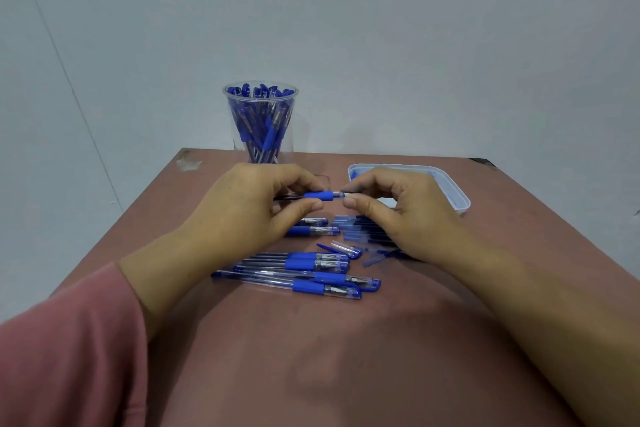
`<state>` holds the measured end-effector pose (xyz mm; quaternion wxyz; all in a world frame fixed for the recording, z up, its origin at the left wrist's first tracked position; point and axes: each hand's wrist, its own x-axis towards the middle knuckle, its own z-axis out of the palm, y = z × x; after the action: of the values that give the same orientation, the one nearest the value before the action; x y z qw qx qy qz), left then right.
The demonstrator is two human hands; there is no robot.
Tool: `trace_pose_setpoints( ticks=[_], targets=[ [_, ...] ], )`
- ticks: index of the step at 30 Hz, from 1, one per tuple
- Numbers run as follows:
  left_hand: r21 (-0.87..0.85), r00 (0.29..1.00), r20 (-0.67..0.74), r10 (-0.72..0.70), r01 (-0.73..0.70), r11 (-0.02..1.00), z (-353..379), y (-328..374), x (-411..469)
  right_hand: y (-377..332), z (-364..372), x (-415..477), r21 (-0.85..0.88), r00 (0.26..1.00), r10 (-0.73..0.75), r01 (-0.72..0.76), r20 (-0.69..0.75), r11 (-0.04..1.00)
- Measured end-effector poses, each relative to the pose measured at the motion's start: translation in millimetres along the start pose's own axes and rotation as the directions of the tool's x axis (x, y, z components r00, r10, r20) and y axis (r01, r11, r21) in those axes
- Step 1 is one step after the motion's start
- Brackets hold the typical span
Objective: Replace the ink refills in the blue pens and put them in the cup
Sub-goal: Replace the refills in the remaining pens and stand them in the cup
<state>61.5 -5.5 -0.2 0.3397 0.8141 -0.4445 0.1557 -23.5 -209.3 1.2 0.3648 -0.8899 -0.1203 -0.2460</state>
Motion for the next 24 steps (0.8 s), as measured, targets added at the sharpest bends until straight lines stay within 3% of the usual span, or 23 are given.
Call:
trace_pose_setpoints(
  ticks=[3,6,9,12,19,24],
  targets=[
    [0.015,1.0,0.009,0.018,-0.018,1.0,0.3,-0.6,-1.1,-0.3,-0.2,-1.1,-0.078,0.998,-0.019,0.023,0.055,0.997],
    [0.013,1.0,0.0,0.023,-0.023,1.0,-0.2,-0.3,-0.9,0.3,-2.8,-1.3,-0.069,0.997,-0.072,0.075,0.038,0.995],
    [0.012,0.999,-0.01,0.031,-0.031,0.999,-1.4,1.0,-0.9,6.0,-2.7,0.7,-0.171,0.988,-0.151,0.152,0.023,0.973],
    [0.018,0.999,-0.017,0.036,-0.036,0.999,-1.0,2.1,-1.1,7.3,-2.0,1.4,-0.166,0.994,-0.107,0.11,0.027,0.98],
    [0.03,0.999,-0.01,0.032,-0.031,0.999,-1.8,2.6,-1.1,7.6,-2.7,1.8,-0.197,0.981,-0.191,0.19,0.013,0.962],
    [0.032,0.999,-0.008,0.036,-0.036,0.999,-0.7,1.9,-1.2,11.1,-3.3,1.6,-0.168,0.986,-0.164,0.167,0.029,0.972]
  ],
)
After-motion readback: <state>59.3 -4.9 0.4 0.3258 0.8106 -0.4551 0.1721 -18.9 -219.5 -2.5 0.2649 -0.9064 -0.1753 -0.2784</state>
